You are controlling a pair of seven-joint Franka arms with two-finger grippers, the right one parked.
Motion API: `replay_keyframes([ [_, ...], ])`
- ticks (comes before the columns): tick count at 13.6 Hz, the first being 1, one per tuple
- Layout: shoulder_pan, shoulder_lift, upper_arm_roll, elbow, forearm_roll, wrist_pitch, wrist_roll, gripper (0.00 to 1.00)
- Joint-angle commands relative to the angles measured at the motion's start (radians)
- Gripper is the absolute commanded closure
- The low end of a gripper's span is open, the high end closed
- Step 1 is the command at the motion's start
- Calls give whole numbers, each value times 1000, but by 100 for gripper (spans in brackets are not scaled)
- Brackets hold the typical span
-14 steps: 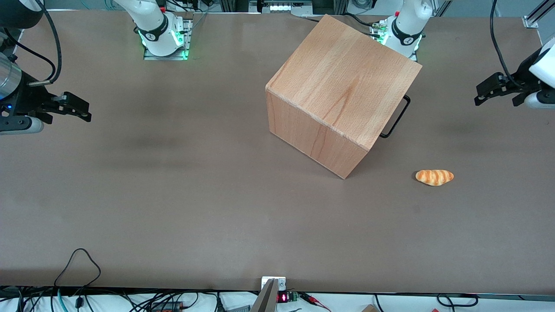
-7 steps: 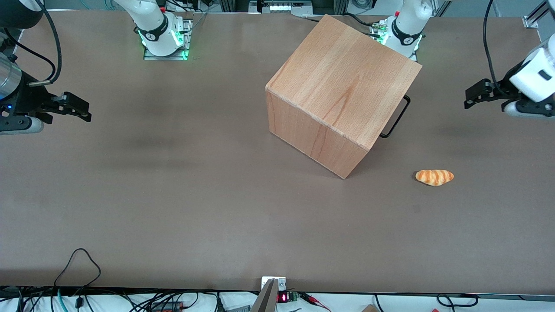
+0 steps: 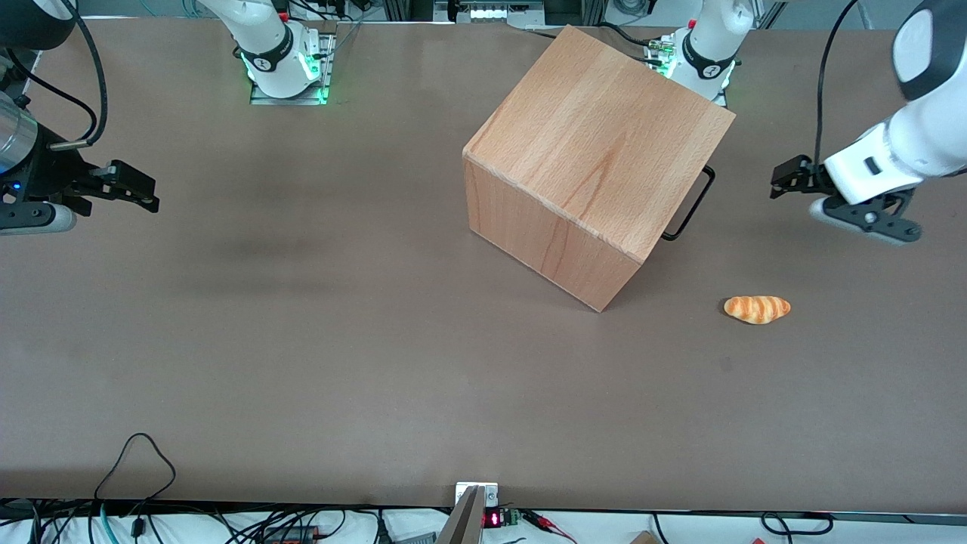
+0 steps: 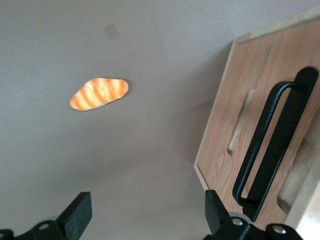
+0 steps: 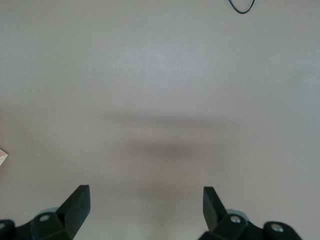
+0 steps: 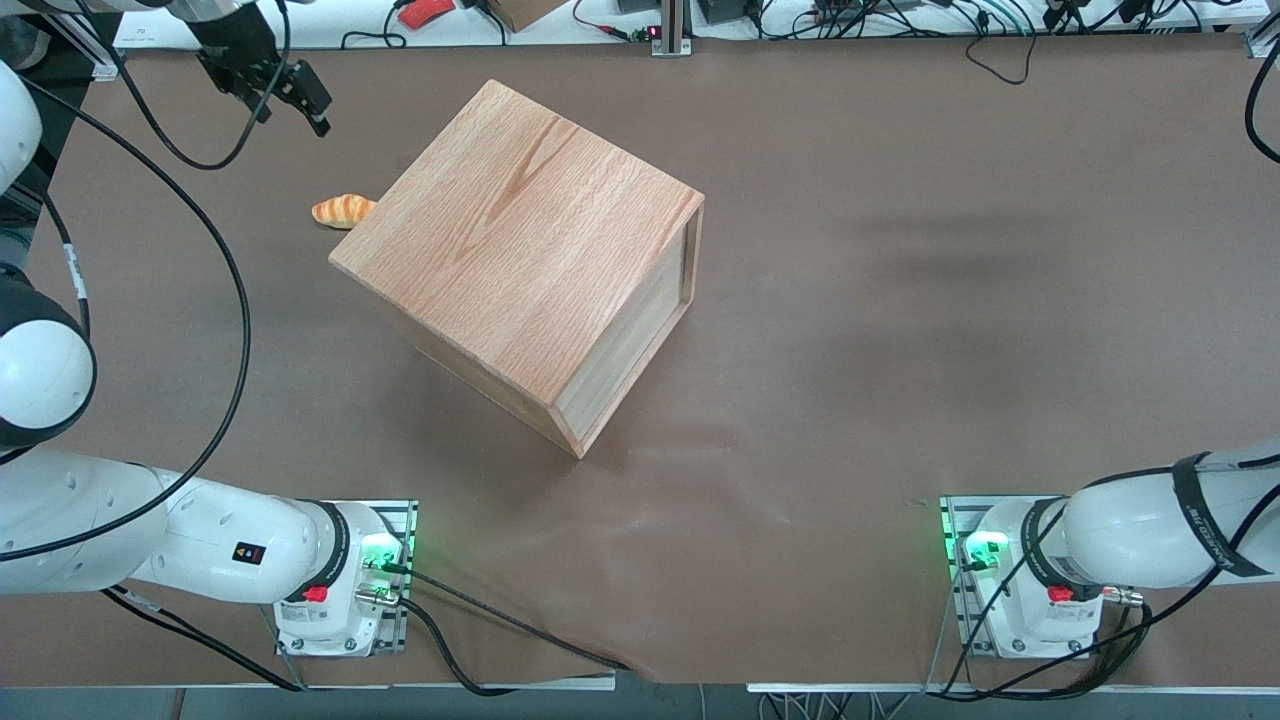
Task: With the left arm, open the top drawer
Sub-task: 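Move the left gripper toward the black drawer handle of the wooden cube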
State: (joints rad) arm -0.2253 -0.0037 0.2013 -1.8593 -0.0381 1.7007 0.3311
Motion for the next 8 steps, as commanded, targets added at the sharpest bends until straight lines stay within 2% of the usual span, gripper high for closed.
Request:
replay_keyframes([
  [1, -5, -10, 4, -57, -58, 27, 68, 0],
  [5, -14, 14, -3, -67, -81, 36, 109, 0],
  [8, -17, 46, -3, -84, -158, 37, 154, 0],
])
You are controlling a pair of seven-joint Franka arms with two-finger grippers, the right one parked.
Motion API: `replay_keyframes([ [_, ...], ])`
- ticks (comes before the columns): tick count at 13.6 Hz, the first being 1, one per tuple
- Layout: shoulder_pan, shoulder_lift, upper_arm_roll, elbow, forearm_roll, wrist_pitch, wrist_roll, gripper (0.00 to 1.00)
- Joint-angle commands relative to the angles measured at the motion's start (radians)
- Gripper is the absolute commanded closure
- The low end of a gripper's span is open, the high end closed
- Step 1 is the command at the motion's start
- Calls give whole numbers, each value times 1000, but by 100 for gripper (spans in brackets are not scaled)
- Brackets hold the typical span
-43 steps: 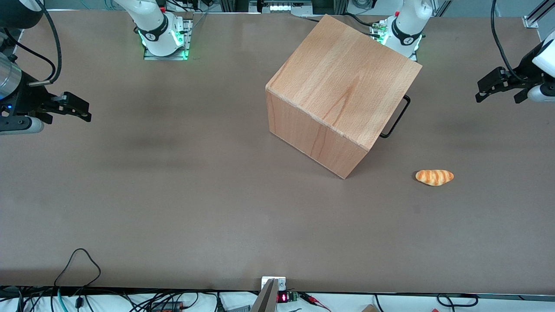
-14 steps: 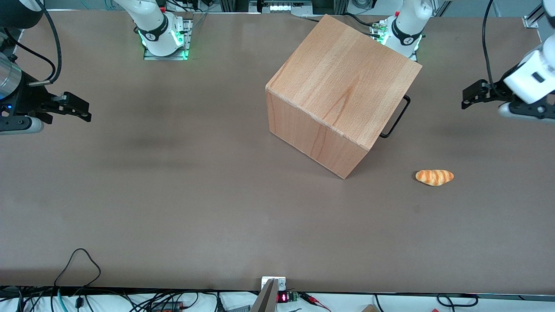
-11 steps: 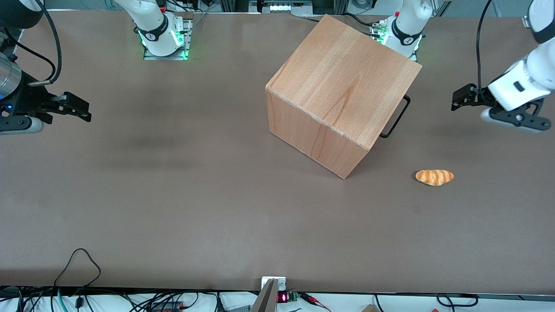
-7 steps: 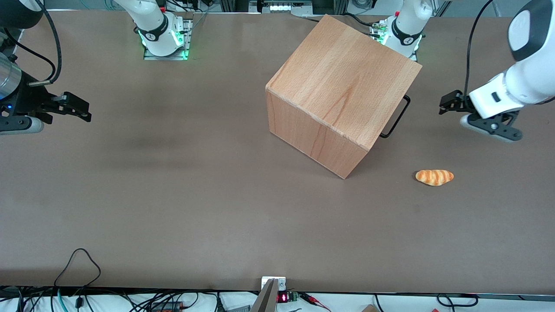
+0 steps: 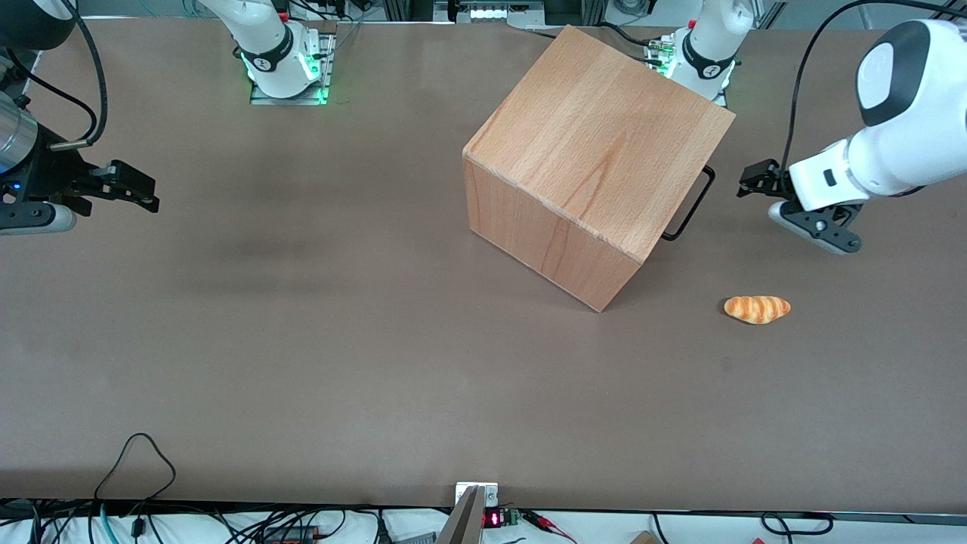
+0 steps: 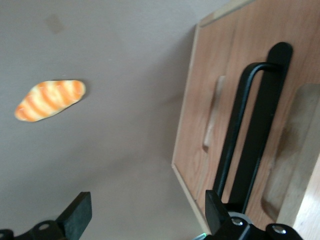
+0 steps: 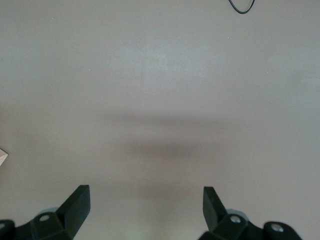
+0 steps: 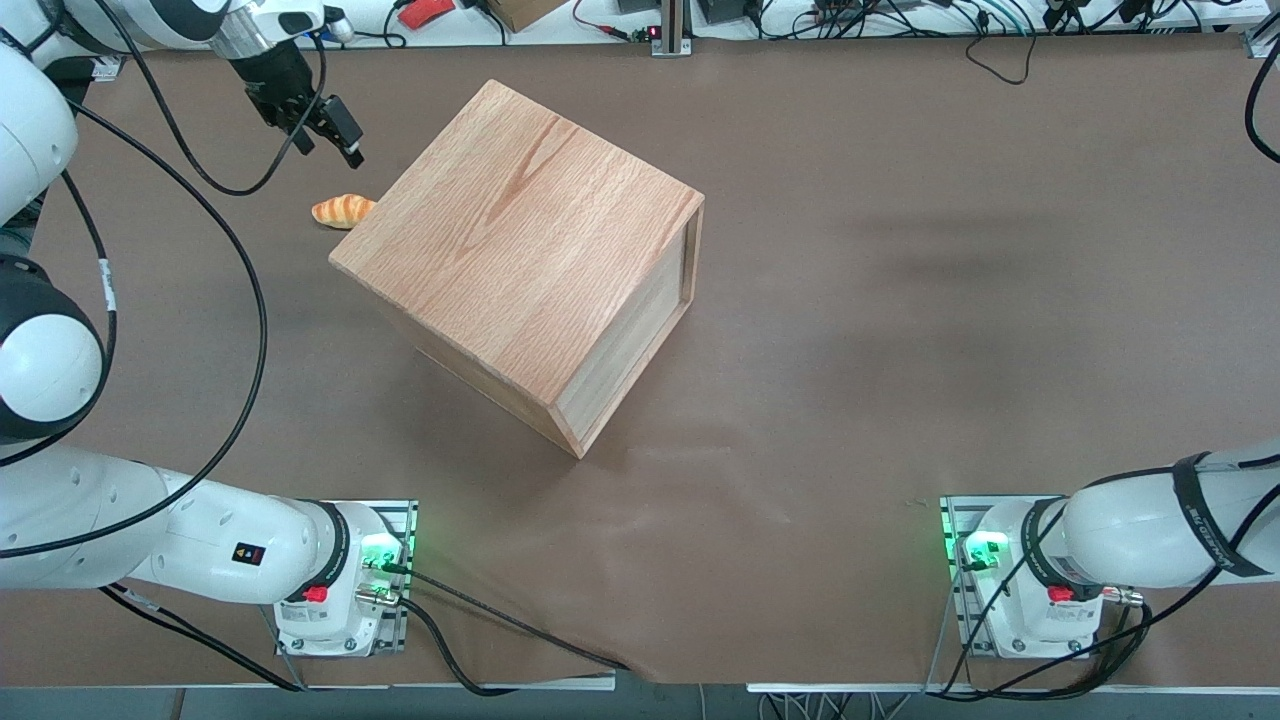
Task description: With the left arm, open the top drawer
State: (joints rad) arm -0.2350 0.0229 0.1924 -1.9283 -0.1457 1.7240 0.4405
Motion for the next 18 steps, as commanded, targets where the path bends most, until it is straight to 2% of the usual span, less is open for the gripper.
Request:
replay_keyframes([
  [1, -7, 29, 5, -20, -75, 22, 46, 0],
  [6, -32, 64, 4, -47, -155, 62, 46, 0],
  [18, -60, 118, -1, -47, -167, 104, 64, 0],
])
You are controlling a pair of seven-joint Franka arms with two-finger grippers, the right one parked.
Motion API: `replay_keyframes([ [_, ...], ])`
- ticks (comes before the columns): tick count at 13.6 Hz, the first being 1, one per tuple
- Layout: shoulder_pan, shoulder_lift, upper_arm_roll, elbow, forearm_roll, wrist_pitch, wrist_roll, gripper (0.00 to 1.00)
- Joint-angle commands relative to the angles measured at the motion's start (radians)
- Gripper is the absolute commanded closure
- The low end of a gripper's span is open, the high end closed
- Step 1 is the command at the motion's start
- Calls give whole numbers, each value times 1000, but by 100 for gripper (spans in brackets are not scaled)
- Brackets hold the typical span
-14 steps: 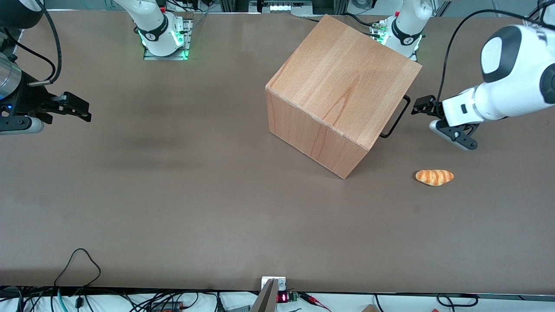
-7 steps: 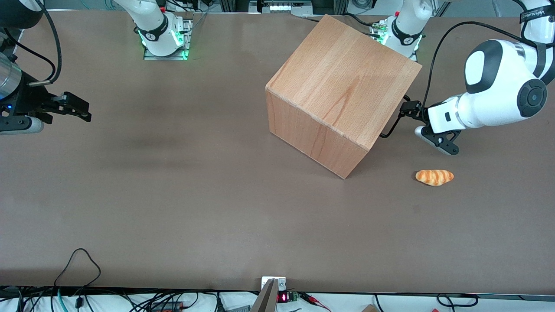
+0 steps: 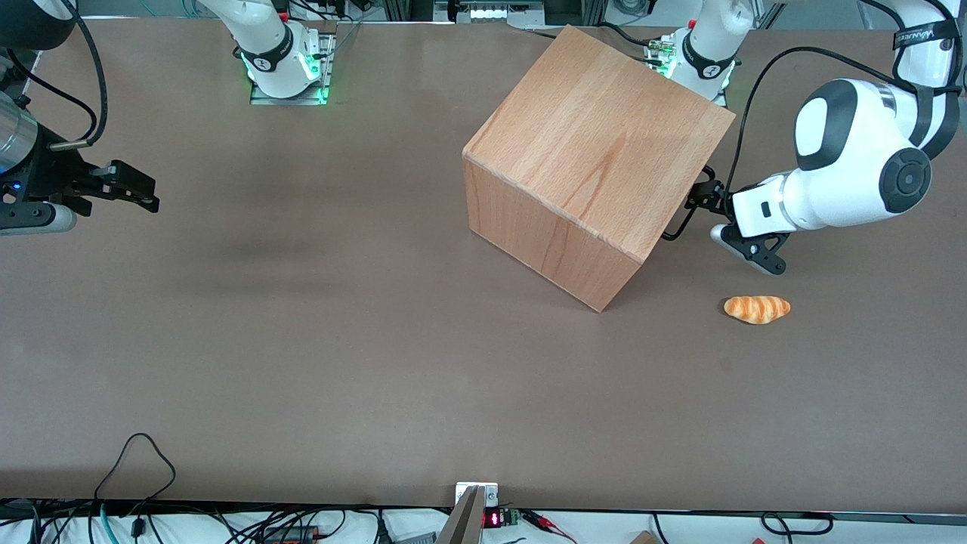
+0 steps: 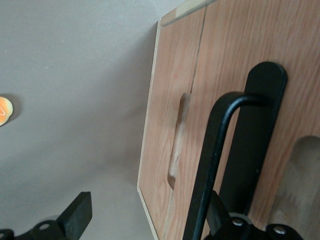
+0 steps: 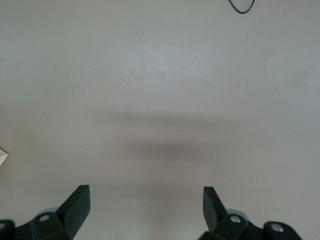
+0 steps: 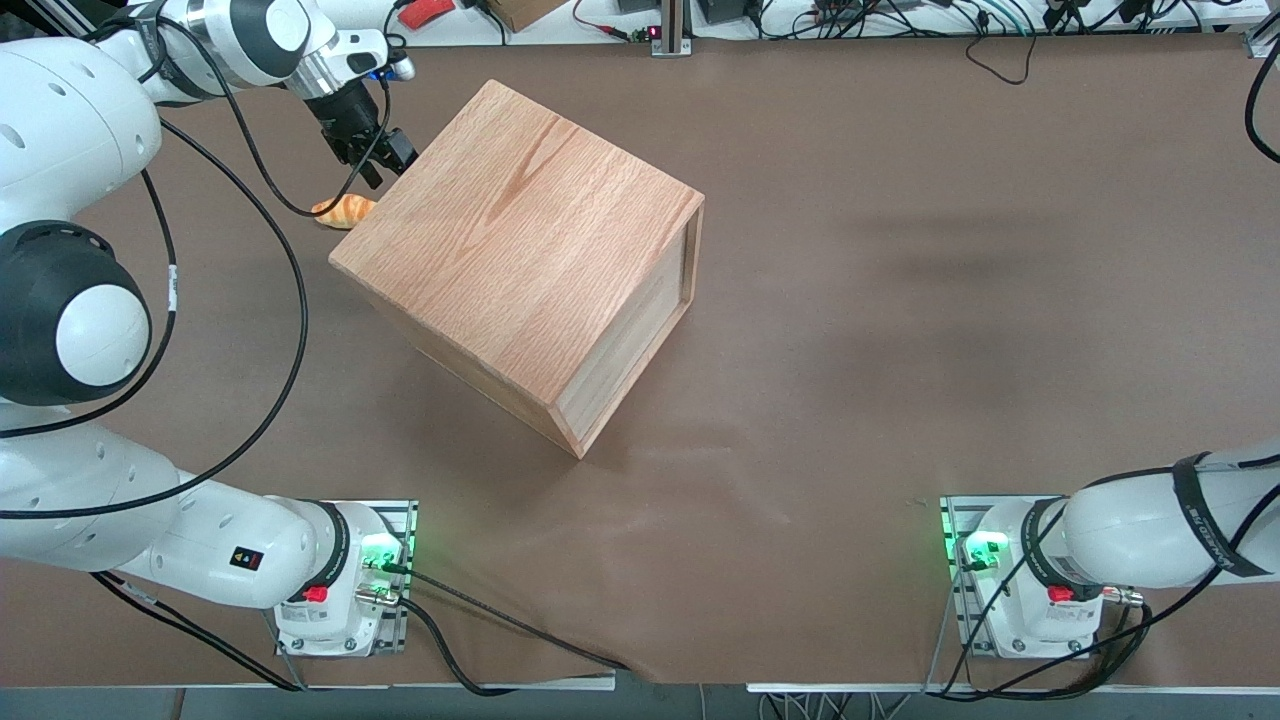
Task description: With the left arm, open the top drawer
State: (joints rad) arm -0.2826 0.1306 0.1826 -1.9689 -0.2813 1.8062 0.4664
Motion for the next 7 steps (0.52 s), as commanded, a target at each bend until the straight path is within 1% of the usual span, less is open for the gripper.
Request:
replay_keyframes([
  [1, -12, 23, 9, -8, -32, 41, 46, 0],
  [5, -12, 55, 11, -7, -29, 84, 49, 0],
  [7, -12, 73, 11, -7, -24, 120, 95, 0],
])
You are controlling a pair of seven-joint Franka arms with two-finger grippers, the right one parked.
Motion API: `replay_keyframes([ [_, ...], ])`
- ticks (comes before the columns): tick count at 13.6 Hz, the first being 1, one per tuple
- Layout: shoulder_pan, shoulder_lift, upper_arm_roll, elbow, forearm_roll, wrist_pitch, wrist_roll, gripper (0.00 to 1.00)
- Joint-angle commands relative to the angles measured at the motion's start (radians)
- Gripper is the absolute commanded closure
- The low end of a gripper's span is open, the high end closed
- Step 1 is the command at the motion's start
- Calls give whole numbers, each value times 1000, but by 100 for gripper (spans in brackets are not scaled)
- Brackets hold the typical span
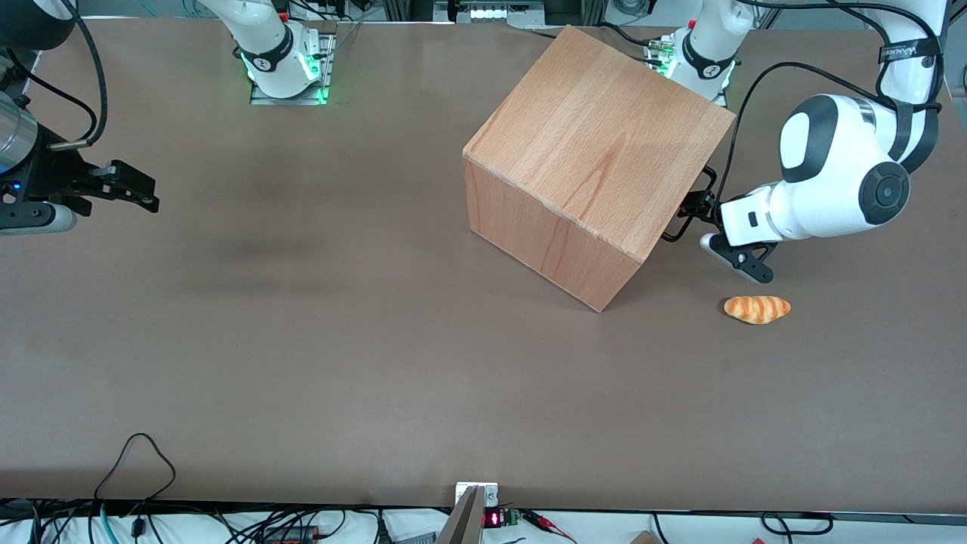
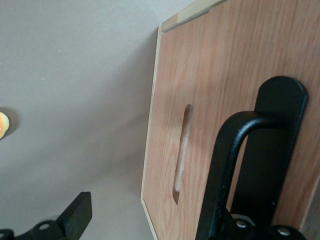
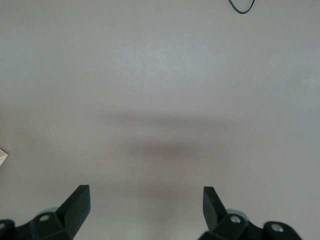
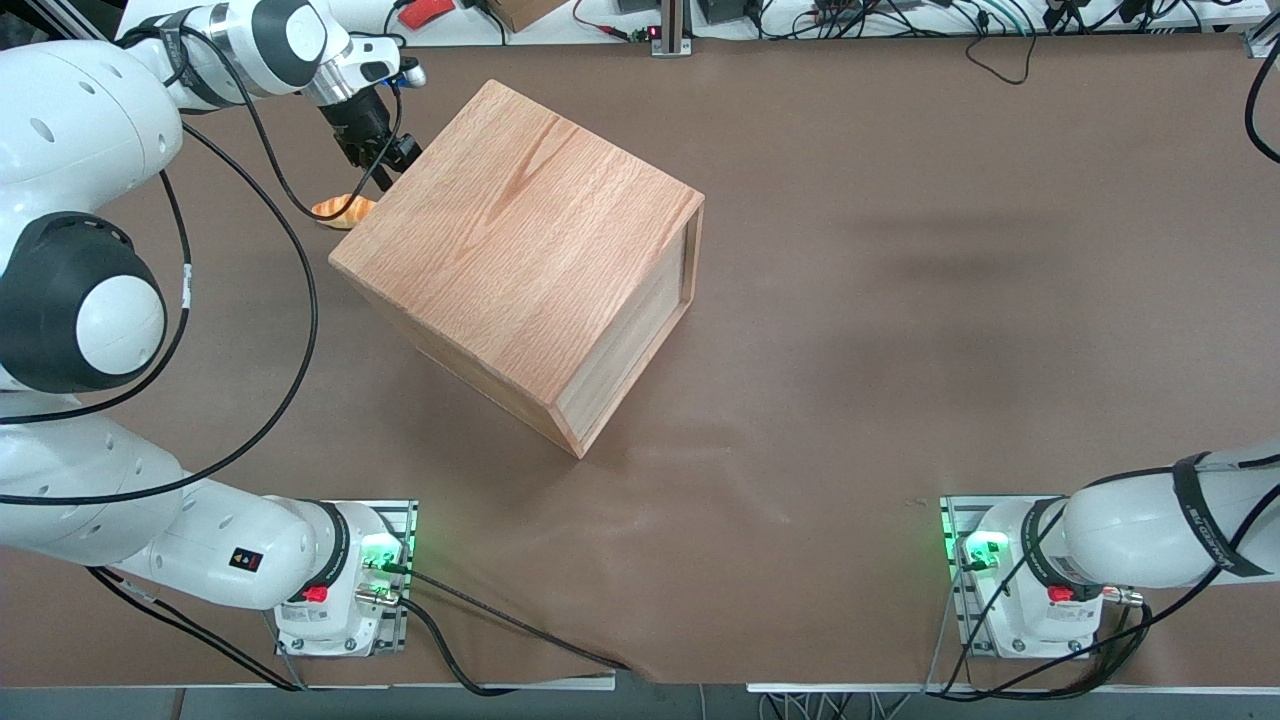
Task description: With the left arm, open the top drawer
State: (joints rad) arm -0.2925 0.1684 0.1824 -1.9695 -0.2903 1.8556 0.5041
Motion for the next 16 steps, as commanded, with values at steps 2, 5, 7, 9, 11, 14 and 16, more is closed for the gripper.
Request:
replay_keyframes([
  [2, -1, 52, 14, -6, -13, 97, 94, 0],
  [5, 12, 74, 32, -5, -12, 137, 96, 0],
  [7, 13, 85, 61, -5, -10, 187, 94, 0],
  [9, 15, 102, 89, -3, -10, 259, 96, 0],
  [11, 25, 120, 123, 3, -10, 292, 97, 0],
  [14, 58, 151, 164, 8, -12, 356, 134, 0],
  [16, 58, 178, 202, 11, -13, 422, 235, 0],
])
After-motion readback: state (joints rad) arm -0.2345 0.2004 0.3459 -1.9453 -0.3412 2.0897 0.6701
